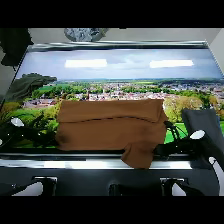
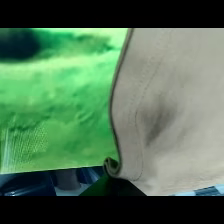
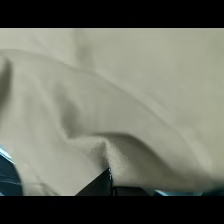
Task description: Fold the shirts.
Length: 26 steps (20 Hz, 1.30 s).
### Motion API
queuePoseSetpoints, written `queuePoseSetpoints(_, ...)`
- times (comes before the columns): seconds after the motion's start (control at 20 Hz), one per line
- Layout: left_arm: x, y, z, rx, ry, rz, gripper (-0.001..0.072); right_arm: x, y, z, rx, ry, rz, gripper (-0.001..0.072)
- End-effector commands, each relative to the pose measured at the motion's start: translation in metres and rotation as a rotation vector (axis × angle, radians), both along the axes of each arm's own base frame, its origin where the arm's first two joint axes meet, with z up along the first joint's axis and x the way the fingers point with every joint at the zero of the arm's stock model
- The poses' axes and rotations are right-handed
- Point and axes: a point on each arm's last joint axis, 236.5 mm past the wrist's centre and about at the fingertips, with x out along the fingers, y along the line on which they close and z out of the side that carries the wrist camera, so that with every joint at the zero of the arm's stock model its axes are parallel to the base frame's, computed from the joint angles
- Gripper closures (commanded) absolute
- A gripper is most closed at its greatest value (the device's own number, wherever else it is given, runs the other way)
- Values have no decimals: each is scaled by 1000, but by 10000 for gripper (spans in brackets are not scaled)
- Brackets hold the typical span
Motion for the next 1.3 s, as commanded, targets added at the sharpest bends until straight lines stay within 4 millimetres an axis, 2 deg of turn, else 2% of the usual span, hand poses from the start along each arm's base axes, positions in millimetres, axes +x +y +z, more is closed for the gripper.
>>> queuePoseSetpoints(0.0,14,3,18,7,-78,-35,672,23,2,29,23,-129,78,667)
queuePoseSetpoints(0.1,42,1,53,4,-200,-13,674,54,1,63,40,-196,41,668)
queuePoseSetpoints(0.15,55,-4,72,-23,-242,1,675,74,0,82,49,-243,6,668)
queuePoseSetpoints(0.25,86,-1,101,-25,-319,46,675,114,-5,120,50,-363,-20,668)
queuePoseSetpoints(0.3,102,5,112,-13,-353,59,675,134,-11,133,39,-402,-27,669)
queuePoseSetpoints(0.4,132,9,123,-17,-387,54,675,172,-23,142,25,-438,-49,669)
queuePoseSetpoints(0.55,182,5,122,-51,-406,41,675,235,-20,129,1,-478,-51,668)
queuePoseSetpoints(0.6,200,5,118,-55,-405,40,675,257,-18,121,-9,-489,-63,668)
queuePoseSetpoints(0.7,228,8,106,-60,-391,58,674,287,-22,98,-17,-458,-130,667)
queuePoseSetpoints(0.85,246,13,75,-74,-325,113,675,296,-30,63,-17,-372,-192,667)
queuePoseSetpoints(0.95,245,8,49,-86,-270,106,674,294,-26,45,-16,-333,-182,666)
queuePoseSetpoints(1.1,229,-8,21,-100,-166,56,673,293,-20,34,-20,-321,-162,665)
queuePoseSetpoints(1.15,227,-8,18,-91,-159,46,629,293,-20,36,-19,-329,-153,664)
queuePoseSetpoints(1.2,228,-6,20,-82,-159,50,407,292,-20,40,-16,-335,-127,662)
queuePoseSetpoints(1.25,227,0,24,-72,-150,70,123,287,-21,48,-6,-346,-76,538)
